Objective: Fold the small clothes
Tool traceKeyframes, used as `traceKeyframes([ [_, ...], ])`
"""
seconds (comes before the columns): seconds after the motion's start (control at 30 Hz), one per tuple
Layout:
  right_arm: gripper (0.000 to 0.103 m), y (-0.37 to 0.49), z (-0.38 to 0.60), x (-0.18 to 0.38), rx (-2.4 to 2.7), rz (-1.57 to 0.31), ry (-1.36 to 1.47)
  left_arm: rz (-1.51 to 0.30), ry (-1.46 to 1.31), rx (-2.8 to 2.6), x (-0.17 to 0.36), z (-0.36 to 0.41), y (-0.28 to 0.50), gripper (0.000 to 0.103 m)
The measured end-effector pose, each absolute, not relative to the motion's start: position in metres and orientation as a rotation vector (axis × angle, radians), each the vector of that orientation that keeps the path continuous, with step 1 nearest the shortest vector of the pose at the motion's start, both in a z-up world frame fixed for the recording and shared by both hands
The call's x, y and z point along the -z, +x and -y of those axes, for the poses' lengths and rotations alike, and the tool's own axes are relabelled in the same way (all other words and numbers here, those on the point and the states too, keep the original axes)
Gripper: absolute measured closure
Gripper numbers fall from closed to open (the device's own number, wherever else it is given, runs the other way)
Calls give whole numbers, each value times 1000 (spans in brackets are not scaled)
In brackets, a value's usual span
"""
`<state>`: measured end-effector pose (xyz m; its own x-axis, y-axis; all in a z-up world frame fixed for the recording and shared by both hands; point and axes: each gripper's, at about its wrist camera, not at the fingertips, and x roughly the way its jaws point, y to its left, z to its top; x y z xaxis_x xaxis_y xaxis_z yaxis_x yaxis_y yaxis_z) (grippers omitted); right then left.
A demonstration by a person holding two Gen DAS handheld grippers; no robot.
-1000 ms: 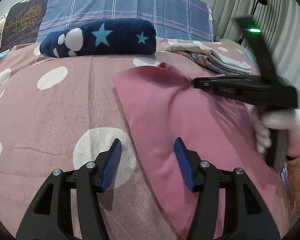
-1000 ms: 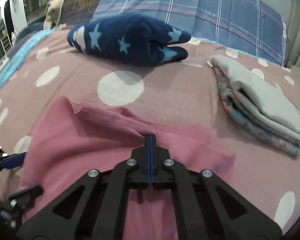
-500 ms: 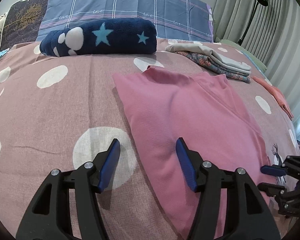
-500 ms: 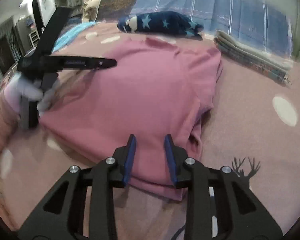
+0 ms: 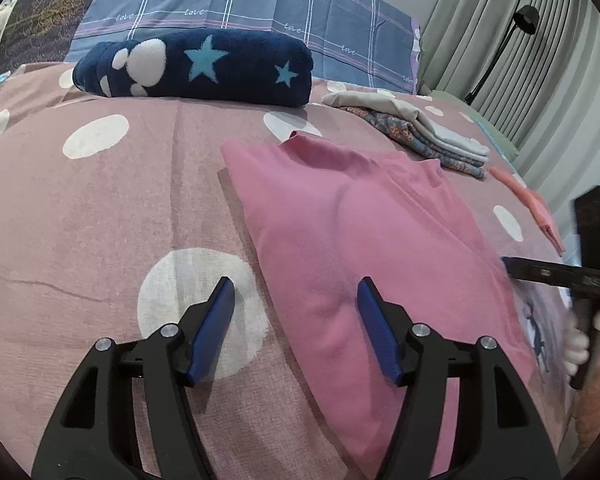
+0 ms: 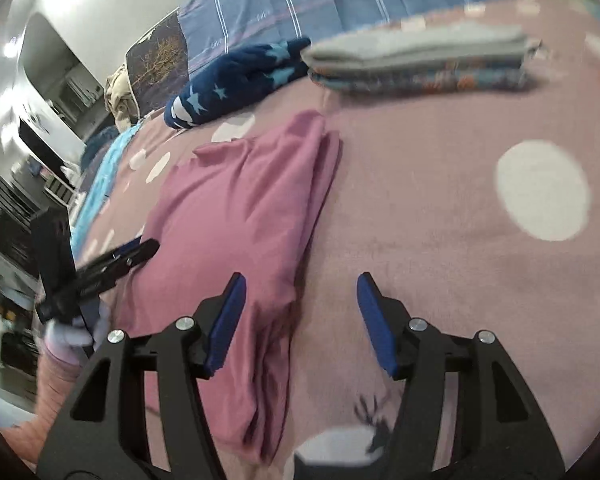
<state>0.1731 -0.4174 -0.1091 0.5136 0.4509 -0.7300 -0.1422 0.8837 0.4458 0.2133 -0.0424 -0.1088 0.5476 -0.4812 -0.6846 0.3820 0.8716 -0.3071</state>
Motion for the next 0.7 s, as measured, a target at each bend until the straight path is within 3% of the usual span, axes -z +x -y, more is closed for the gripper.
traceKeyframes([
  [0.1, 36, 195, 418, 117, -432, -985, 402, -861, -159, 594, 107, 45, 212, 36],
  [0.3, 35, 238, 404, 123, -505, -993, 388, -927, -82, 646, 106, 71, 233, 36],
  [0.7, 44, 233, 402, 127, -592, -939, 344, -924, -41, 681, 107, 72, 236, 35],
])
